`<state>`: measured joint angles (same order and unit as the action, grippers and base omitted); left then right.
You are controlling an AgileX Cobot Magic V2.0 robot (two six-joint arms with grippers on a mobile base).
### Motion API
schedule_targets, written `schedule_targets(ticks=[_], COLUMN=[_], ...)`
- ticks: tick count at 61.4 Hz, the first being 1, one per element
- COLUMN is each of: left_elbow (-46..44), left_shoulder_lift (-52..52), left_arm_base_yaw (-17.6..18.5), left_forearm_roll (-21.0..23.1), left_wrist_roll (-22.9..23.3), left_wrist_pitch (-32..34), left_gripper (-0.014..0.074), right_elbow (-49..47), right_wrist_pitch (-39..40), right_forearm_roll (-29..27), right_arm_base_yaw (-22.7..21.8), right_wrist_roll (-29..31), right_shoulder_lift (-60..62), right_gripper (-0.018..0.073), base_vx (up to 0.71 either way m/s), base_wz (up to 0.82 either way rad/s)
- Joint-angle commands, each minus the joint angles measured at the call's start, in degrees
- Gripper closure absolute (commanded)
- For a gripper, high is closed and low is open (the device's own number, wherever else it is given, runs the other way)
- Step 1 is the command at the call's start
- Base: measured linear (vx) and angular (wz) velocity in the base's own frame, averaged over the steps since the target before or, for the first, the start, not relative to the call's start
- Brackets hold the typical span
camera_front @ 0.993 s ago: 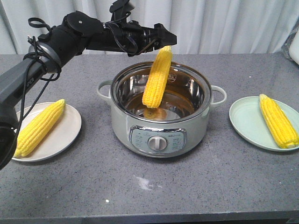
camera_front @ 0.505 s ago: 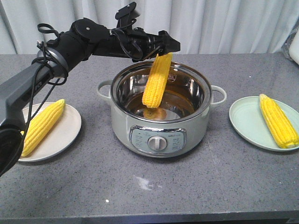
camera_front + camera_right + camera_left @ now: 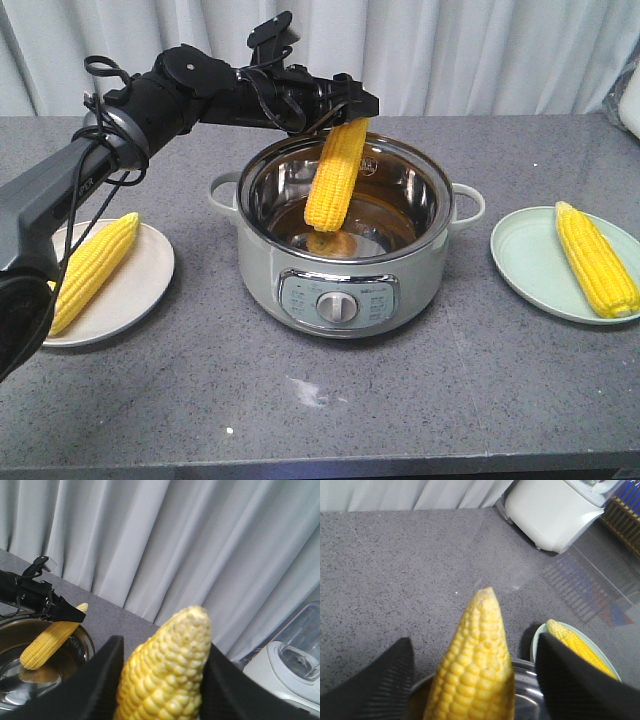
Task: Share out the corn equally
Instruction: 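Lift the last cob out of the pot with the left gripper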
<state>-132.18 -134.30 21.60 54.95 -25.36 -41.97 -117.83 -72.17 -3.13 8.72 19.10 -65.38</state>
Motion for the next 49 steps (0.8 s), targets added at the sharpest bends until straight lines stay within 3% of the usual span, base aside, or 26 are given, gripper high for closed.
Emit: schedule_targets(ticks=[1, 19, 36, 42, 49], left_elbow=[-2.0, -2.0, -2.0, -2.0, -2.0], left_shoulder_lift=[3.9, 5.1, 12.5, 16.4, 21.4], left_arm_base_yaw=[0.4, 0.4, 0.3, 0.0, -0.3], left_forearm_roll=[2.8, 2.9, 2.5, 0.7, -4.0], left_wrist_roll=[-0.2, -0.2, -0.2, -0.3, -0.2], left_wrist_pitch=[2.2, 2.0, 1.1, -2.4, -11.2], left_gripper=[0.0225, 0.0601, 0.0605, 0.0605, 0.0605], right_elbow=[-1.1, -1.1, -1.1, -1.1, -1.1], right_wrist_pitch=[4.4, 4.3, 3.8, 3.6, 3.6], right_forearm_roll=[0.2, 0.2, 0.2, 0.2, 0.2], right_arm_base_yaw=[-0.2, -0.2, -0.2, -0.2, -0.2], right_wrist_roll=[0.0, 0.0, 0.0, 0.0, 0.0], right_shoulder_lift=[0.2, 0.2, 0.2, 0.2, 0.2], right_gripper=[0.0564, 0.0564, 0.0564, 0.0564, 0.0564], base_vx=[0.00, 0.00, 0.00, 0.00, 0.00], base_wz=[0.00, 0.00, 0.00, 0.00, 0.00])
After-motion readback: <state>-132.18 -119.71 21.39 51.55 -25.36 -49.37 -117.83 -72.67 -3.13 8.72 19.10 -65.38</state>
